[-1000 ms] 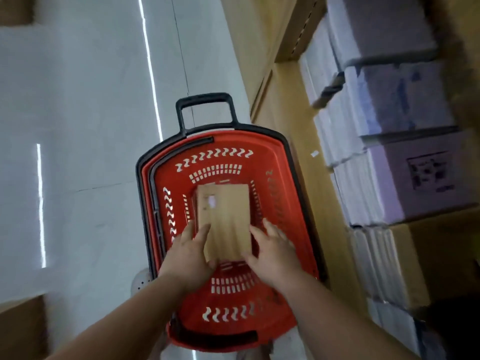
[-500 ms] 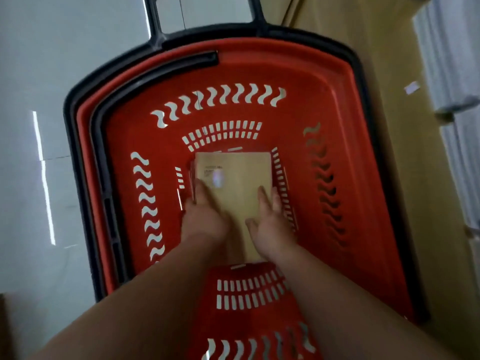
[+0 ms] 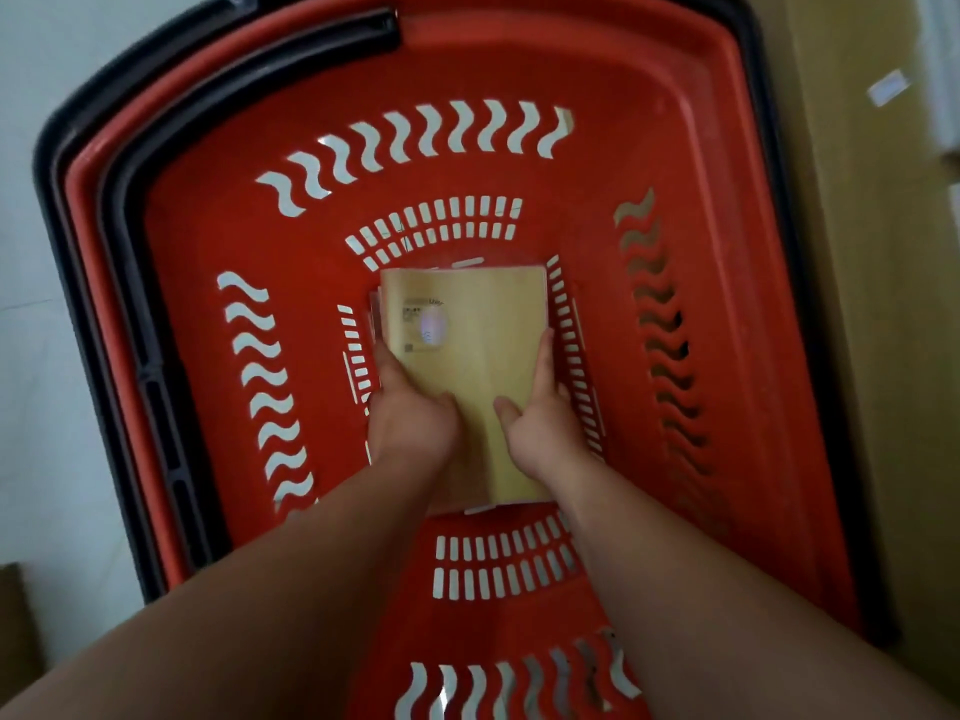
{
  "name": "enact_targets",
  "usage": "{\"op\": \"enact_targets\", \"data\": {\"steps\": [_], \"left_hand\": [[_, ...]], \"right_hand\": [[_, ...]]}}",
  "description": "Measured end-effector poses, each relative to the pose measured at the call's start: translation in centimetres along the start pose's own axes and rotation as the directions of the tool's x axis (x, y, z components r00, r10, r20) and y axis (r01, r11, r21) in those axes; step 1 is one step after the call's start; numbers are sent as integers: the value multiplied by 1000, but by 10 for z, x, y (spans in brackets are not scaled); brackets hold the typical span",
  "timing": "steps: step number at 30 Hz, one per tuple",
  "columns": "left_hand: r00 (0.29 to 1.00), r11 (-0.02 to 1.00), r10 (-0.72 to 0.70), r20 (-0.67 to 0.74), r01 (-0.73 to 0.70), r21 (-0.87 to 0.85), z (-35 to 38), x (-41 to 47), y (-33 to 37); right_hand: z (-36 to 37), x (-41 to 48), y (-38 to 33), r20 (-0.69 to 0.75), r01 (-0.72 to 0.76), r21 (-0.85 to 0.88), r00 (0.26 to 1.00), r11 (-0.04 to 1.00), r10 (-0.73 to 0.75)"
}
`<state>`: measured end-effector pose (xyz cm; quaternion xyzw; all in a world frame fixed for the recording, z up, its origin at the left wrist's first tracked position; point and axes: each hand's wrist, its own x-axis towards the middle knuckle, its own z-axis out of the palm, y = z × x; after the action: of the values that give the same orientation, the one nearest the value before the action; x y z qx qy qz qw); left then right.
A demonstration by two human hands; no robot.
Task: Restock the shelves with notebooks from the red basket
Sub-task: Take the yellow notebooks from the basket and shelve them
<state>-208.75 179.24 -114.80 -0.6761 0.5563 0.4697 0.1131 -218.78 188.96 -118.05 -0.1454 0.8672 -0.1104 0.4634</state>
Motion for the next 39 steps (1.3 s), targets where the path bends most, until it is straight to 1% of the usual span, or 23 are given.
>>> {"op": "enact_targets", "data": {"steps": [5, 9, 11, 13, 17, 19, 22, 26, 28, 30, 32, 36, 39], "left_hand": [[1000, 1000, -9, 9, 9, -7, 3, 4, -5], [999, 1000, -18, 41, 19, -22, 3, 4, 0], [999, 997, -15, 43, 18, -73, 2, 5, 1], [999, 987, -4, 43, 11, -160, 0, 8, 1], [991, 935, -35, 132, 79, -345, -2, 9, 2], [980, 921, -29, 196, 102, -377, -2, 4, 4], [964, 896, -20, 264, 134, -422, -4, -2, 10], [957, 877, -11, 290, 148, -458, -13, -14, 26], [963, 891, -7, 270, 129, -435, -23, -27, 36], [967, 903, 26, 253, 85, -420, -40, -47, 47], [972, 911, 70, 222, 28, -412, -63, -72, 58], [975, 908, 137, 175, -53, -416, -118, -138, 78], [961, 910, 196, 194, -105, -401, -169, -198, 97]], "right_hand": [[-3, -2, 5, -1, 24, 41, 1000, 999, -24], [-6, -1, 8, -13, 37, 62, 999, 997, -36], [-8, -2, 6, -27, 23, 87, 999, 996, -21], [-11, -7, 3, -43, 26, 115, 999, 993, -21], [-29, -21, -2, -100, 54, 192, 994, 980, -35], [-48, -27, -5, -95, 78, 228, 994, 971, -57], [-71, -35, -15, -78, 118, 213, 992, 970, -104], [-88, -52, -28, -87, 157, 209, 986, 965, -142], [-98, -65, -31, -110, 163, 238, 984, 957, -141], [-109, -87, -37, -129, 185, 316, 980, 931, -150], [-122, -115, -47, -132, 195, 355, 979, 914, -157], [-159, -185, -76, -125, 188, 374, 981, 908, -151], [-192, -250, -99, -138, 221, 419, 974, 881, -178]]}}
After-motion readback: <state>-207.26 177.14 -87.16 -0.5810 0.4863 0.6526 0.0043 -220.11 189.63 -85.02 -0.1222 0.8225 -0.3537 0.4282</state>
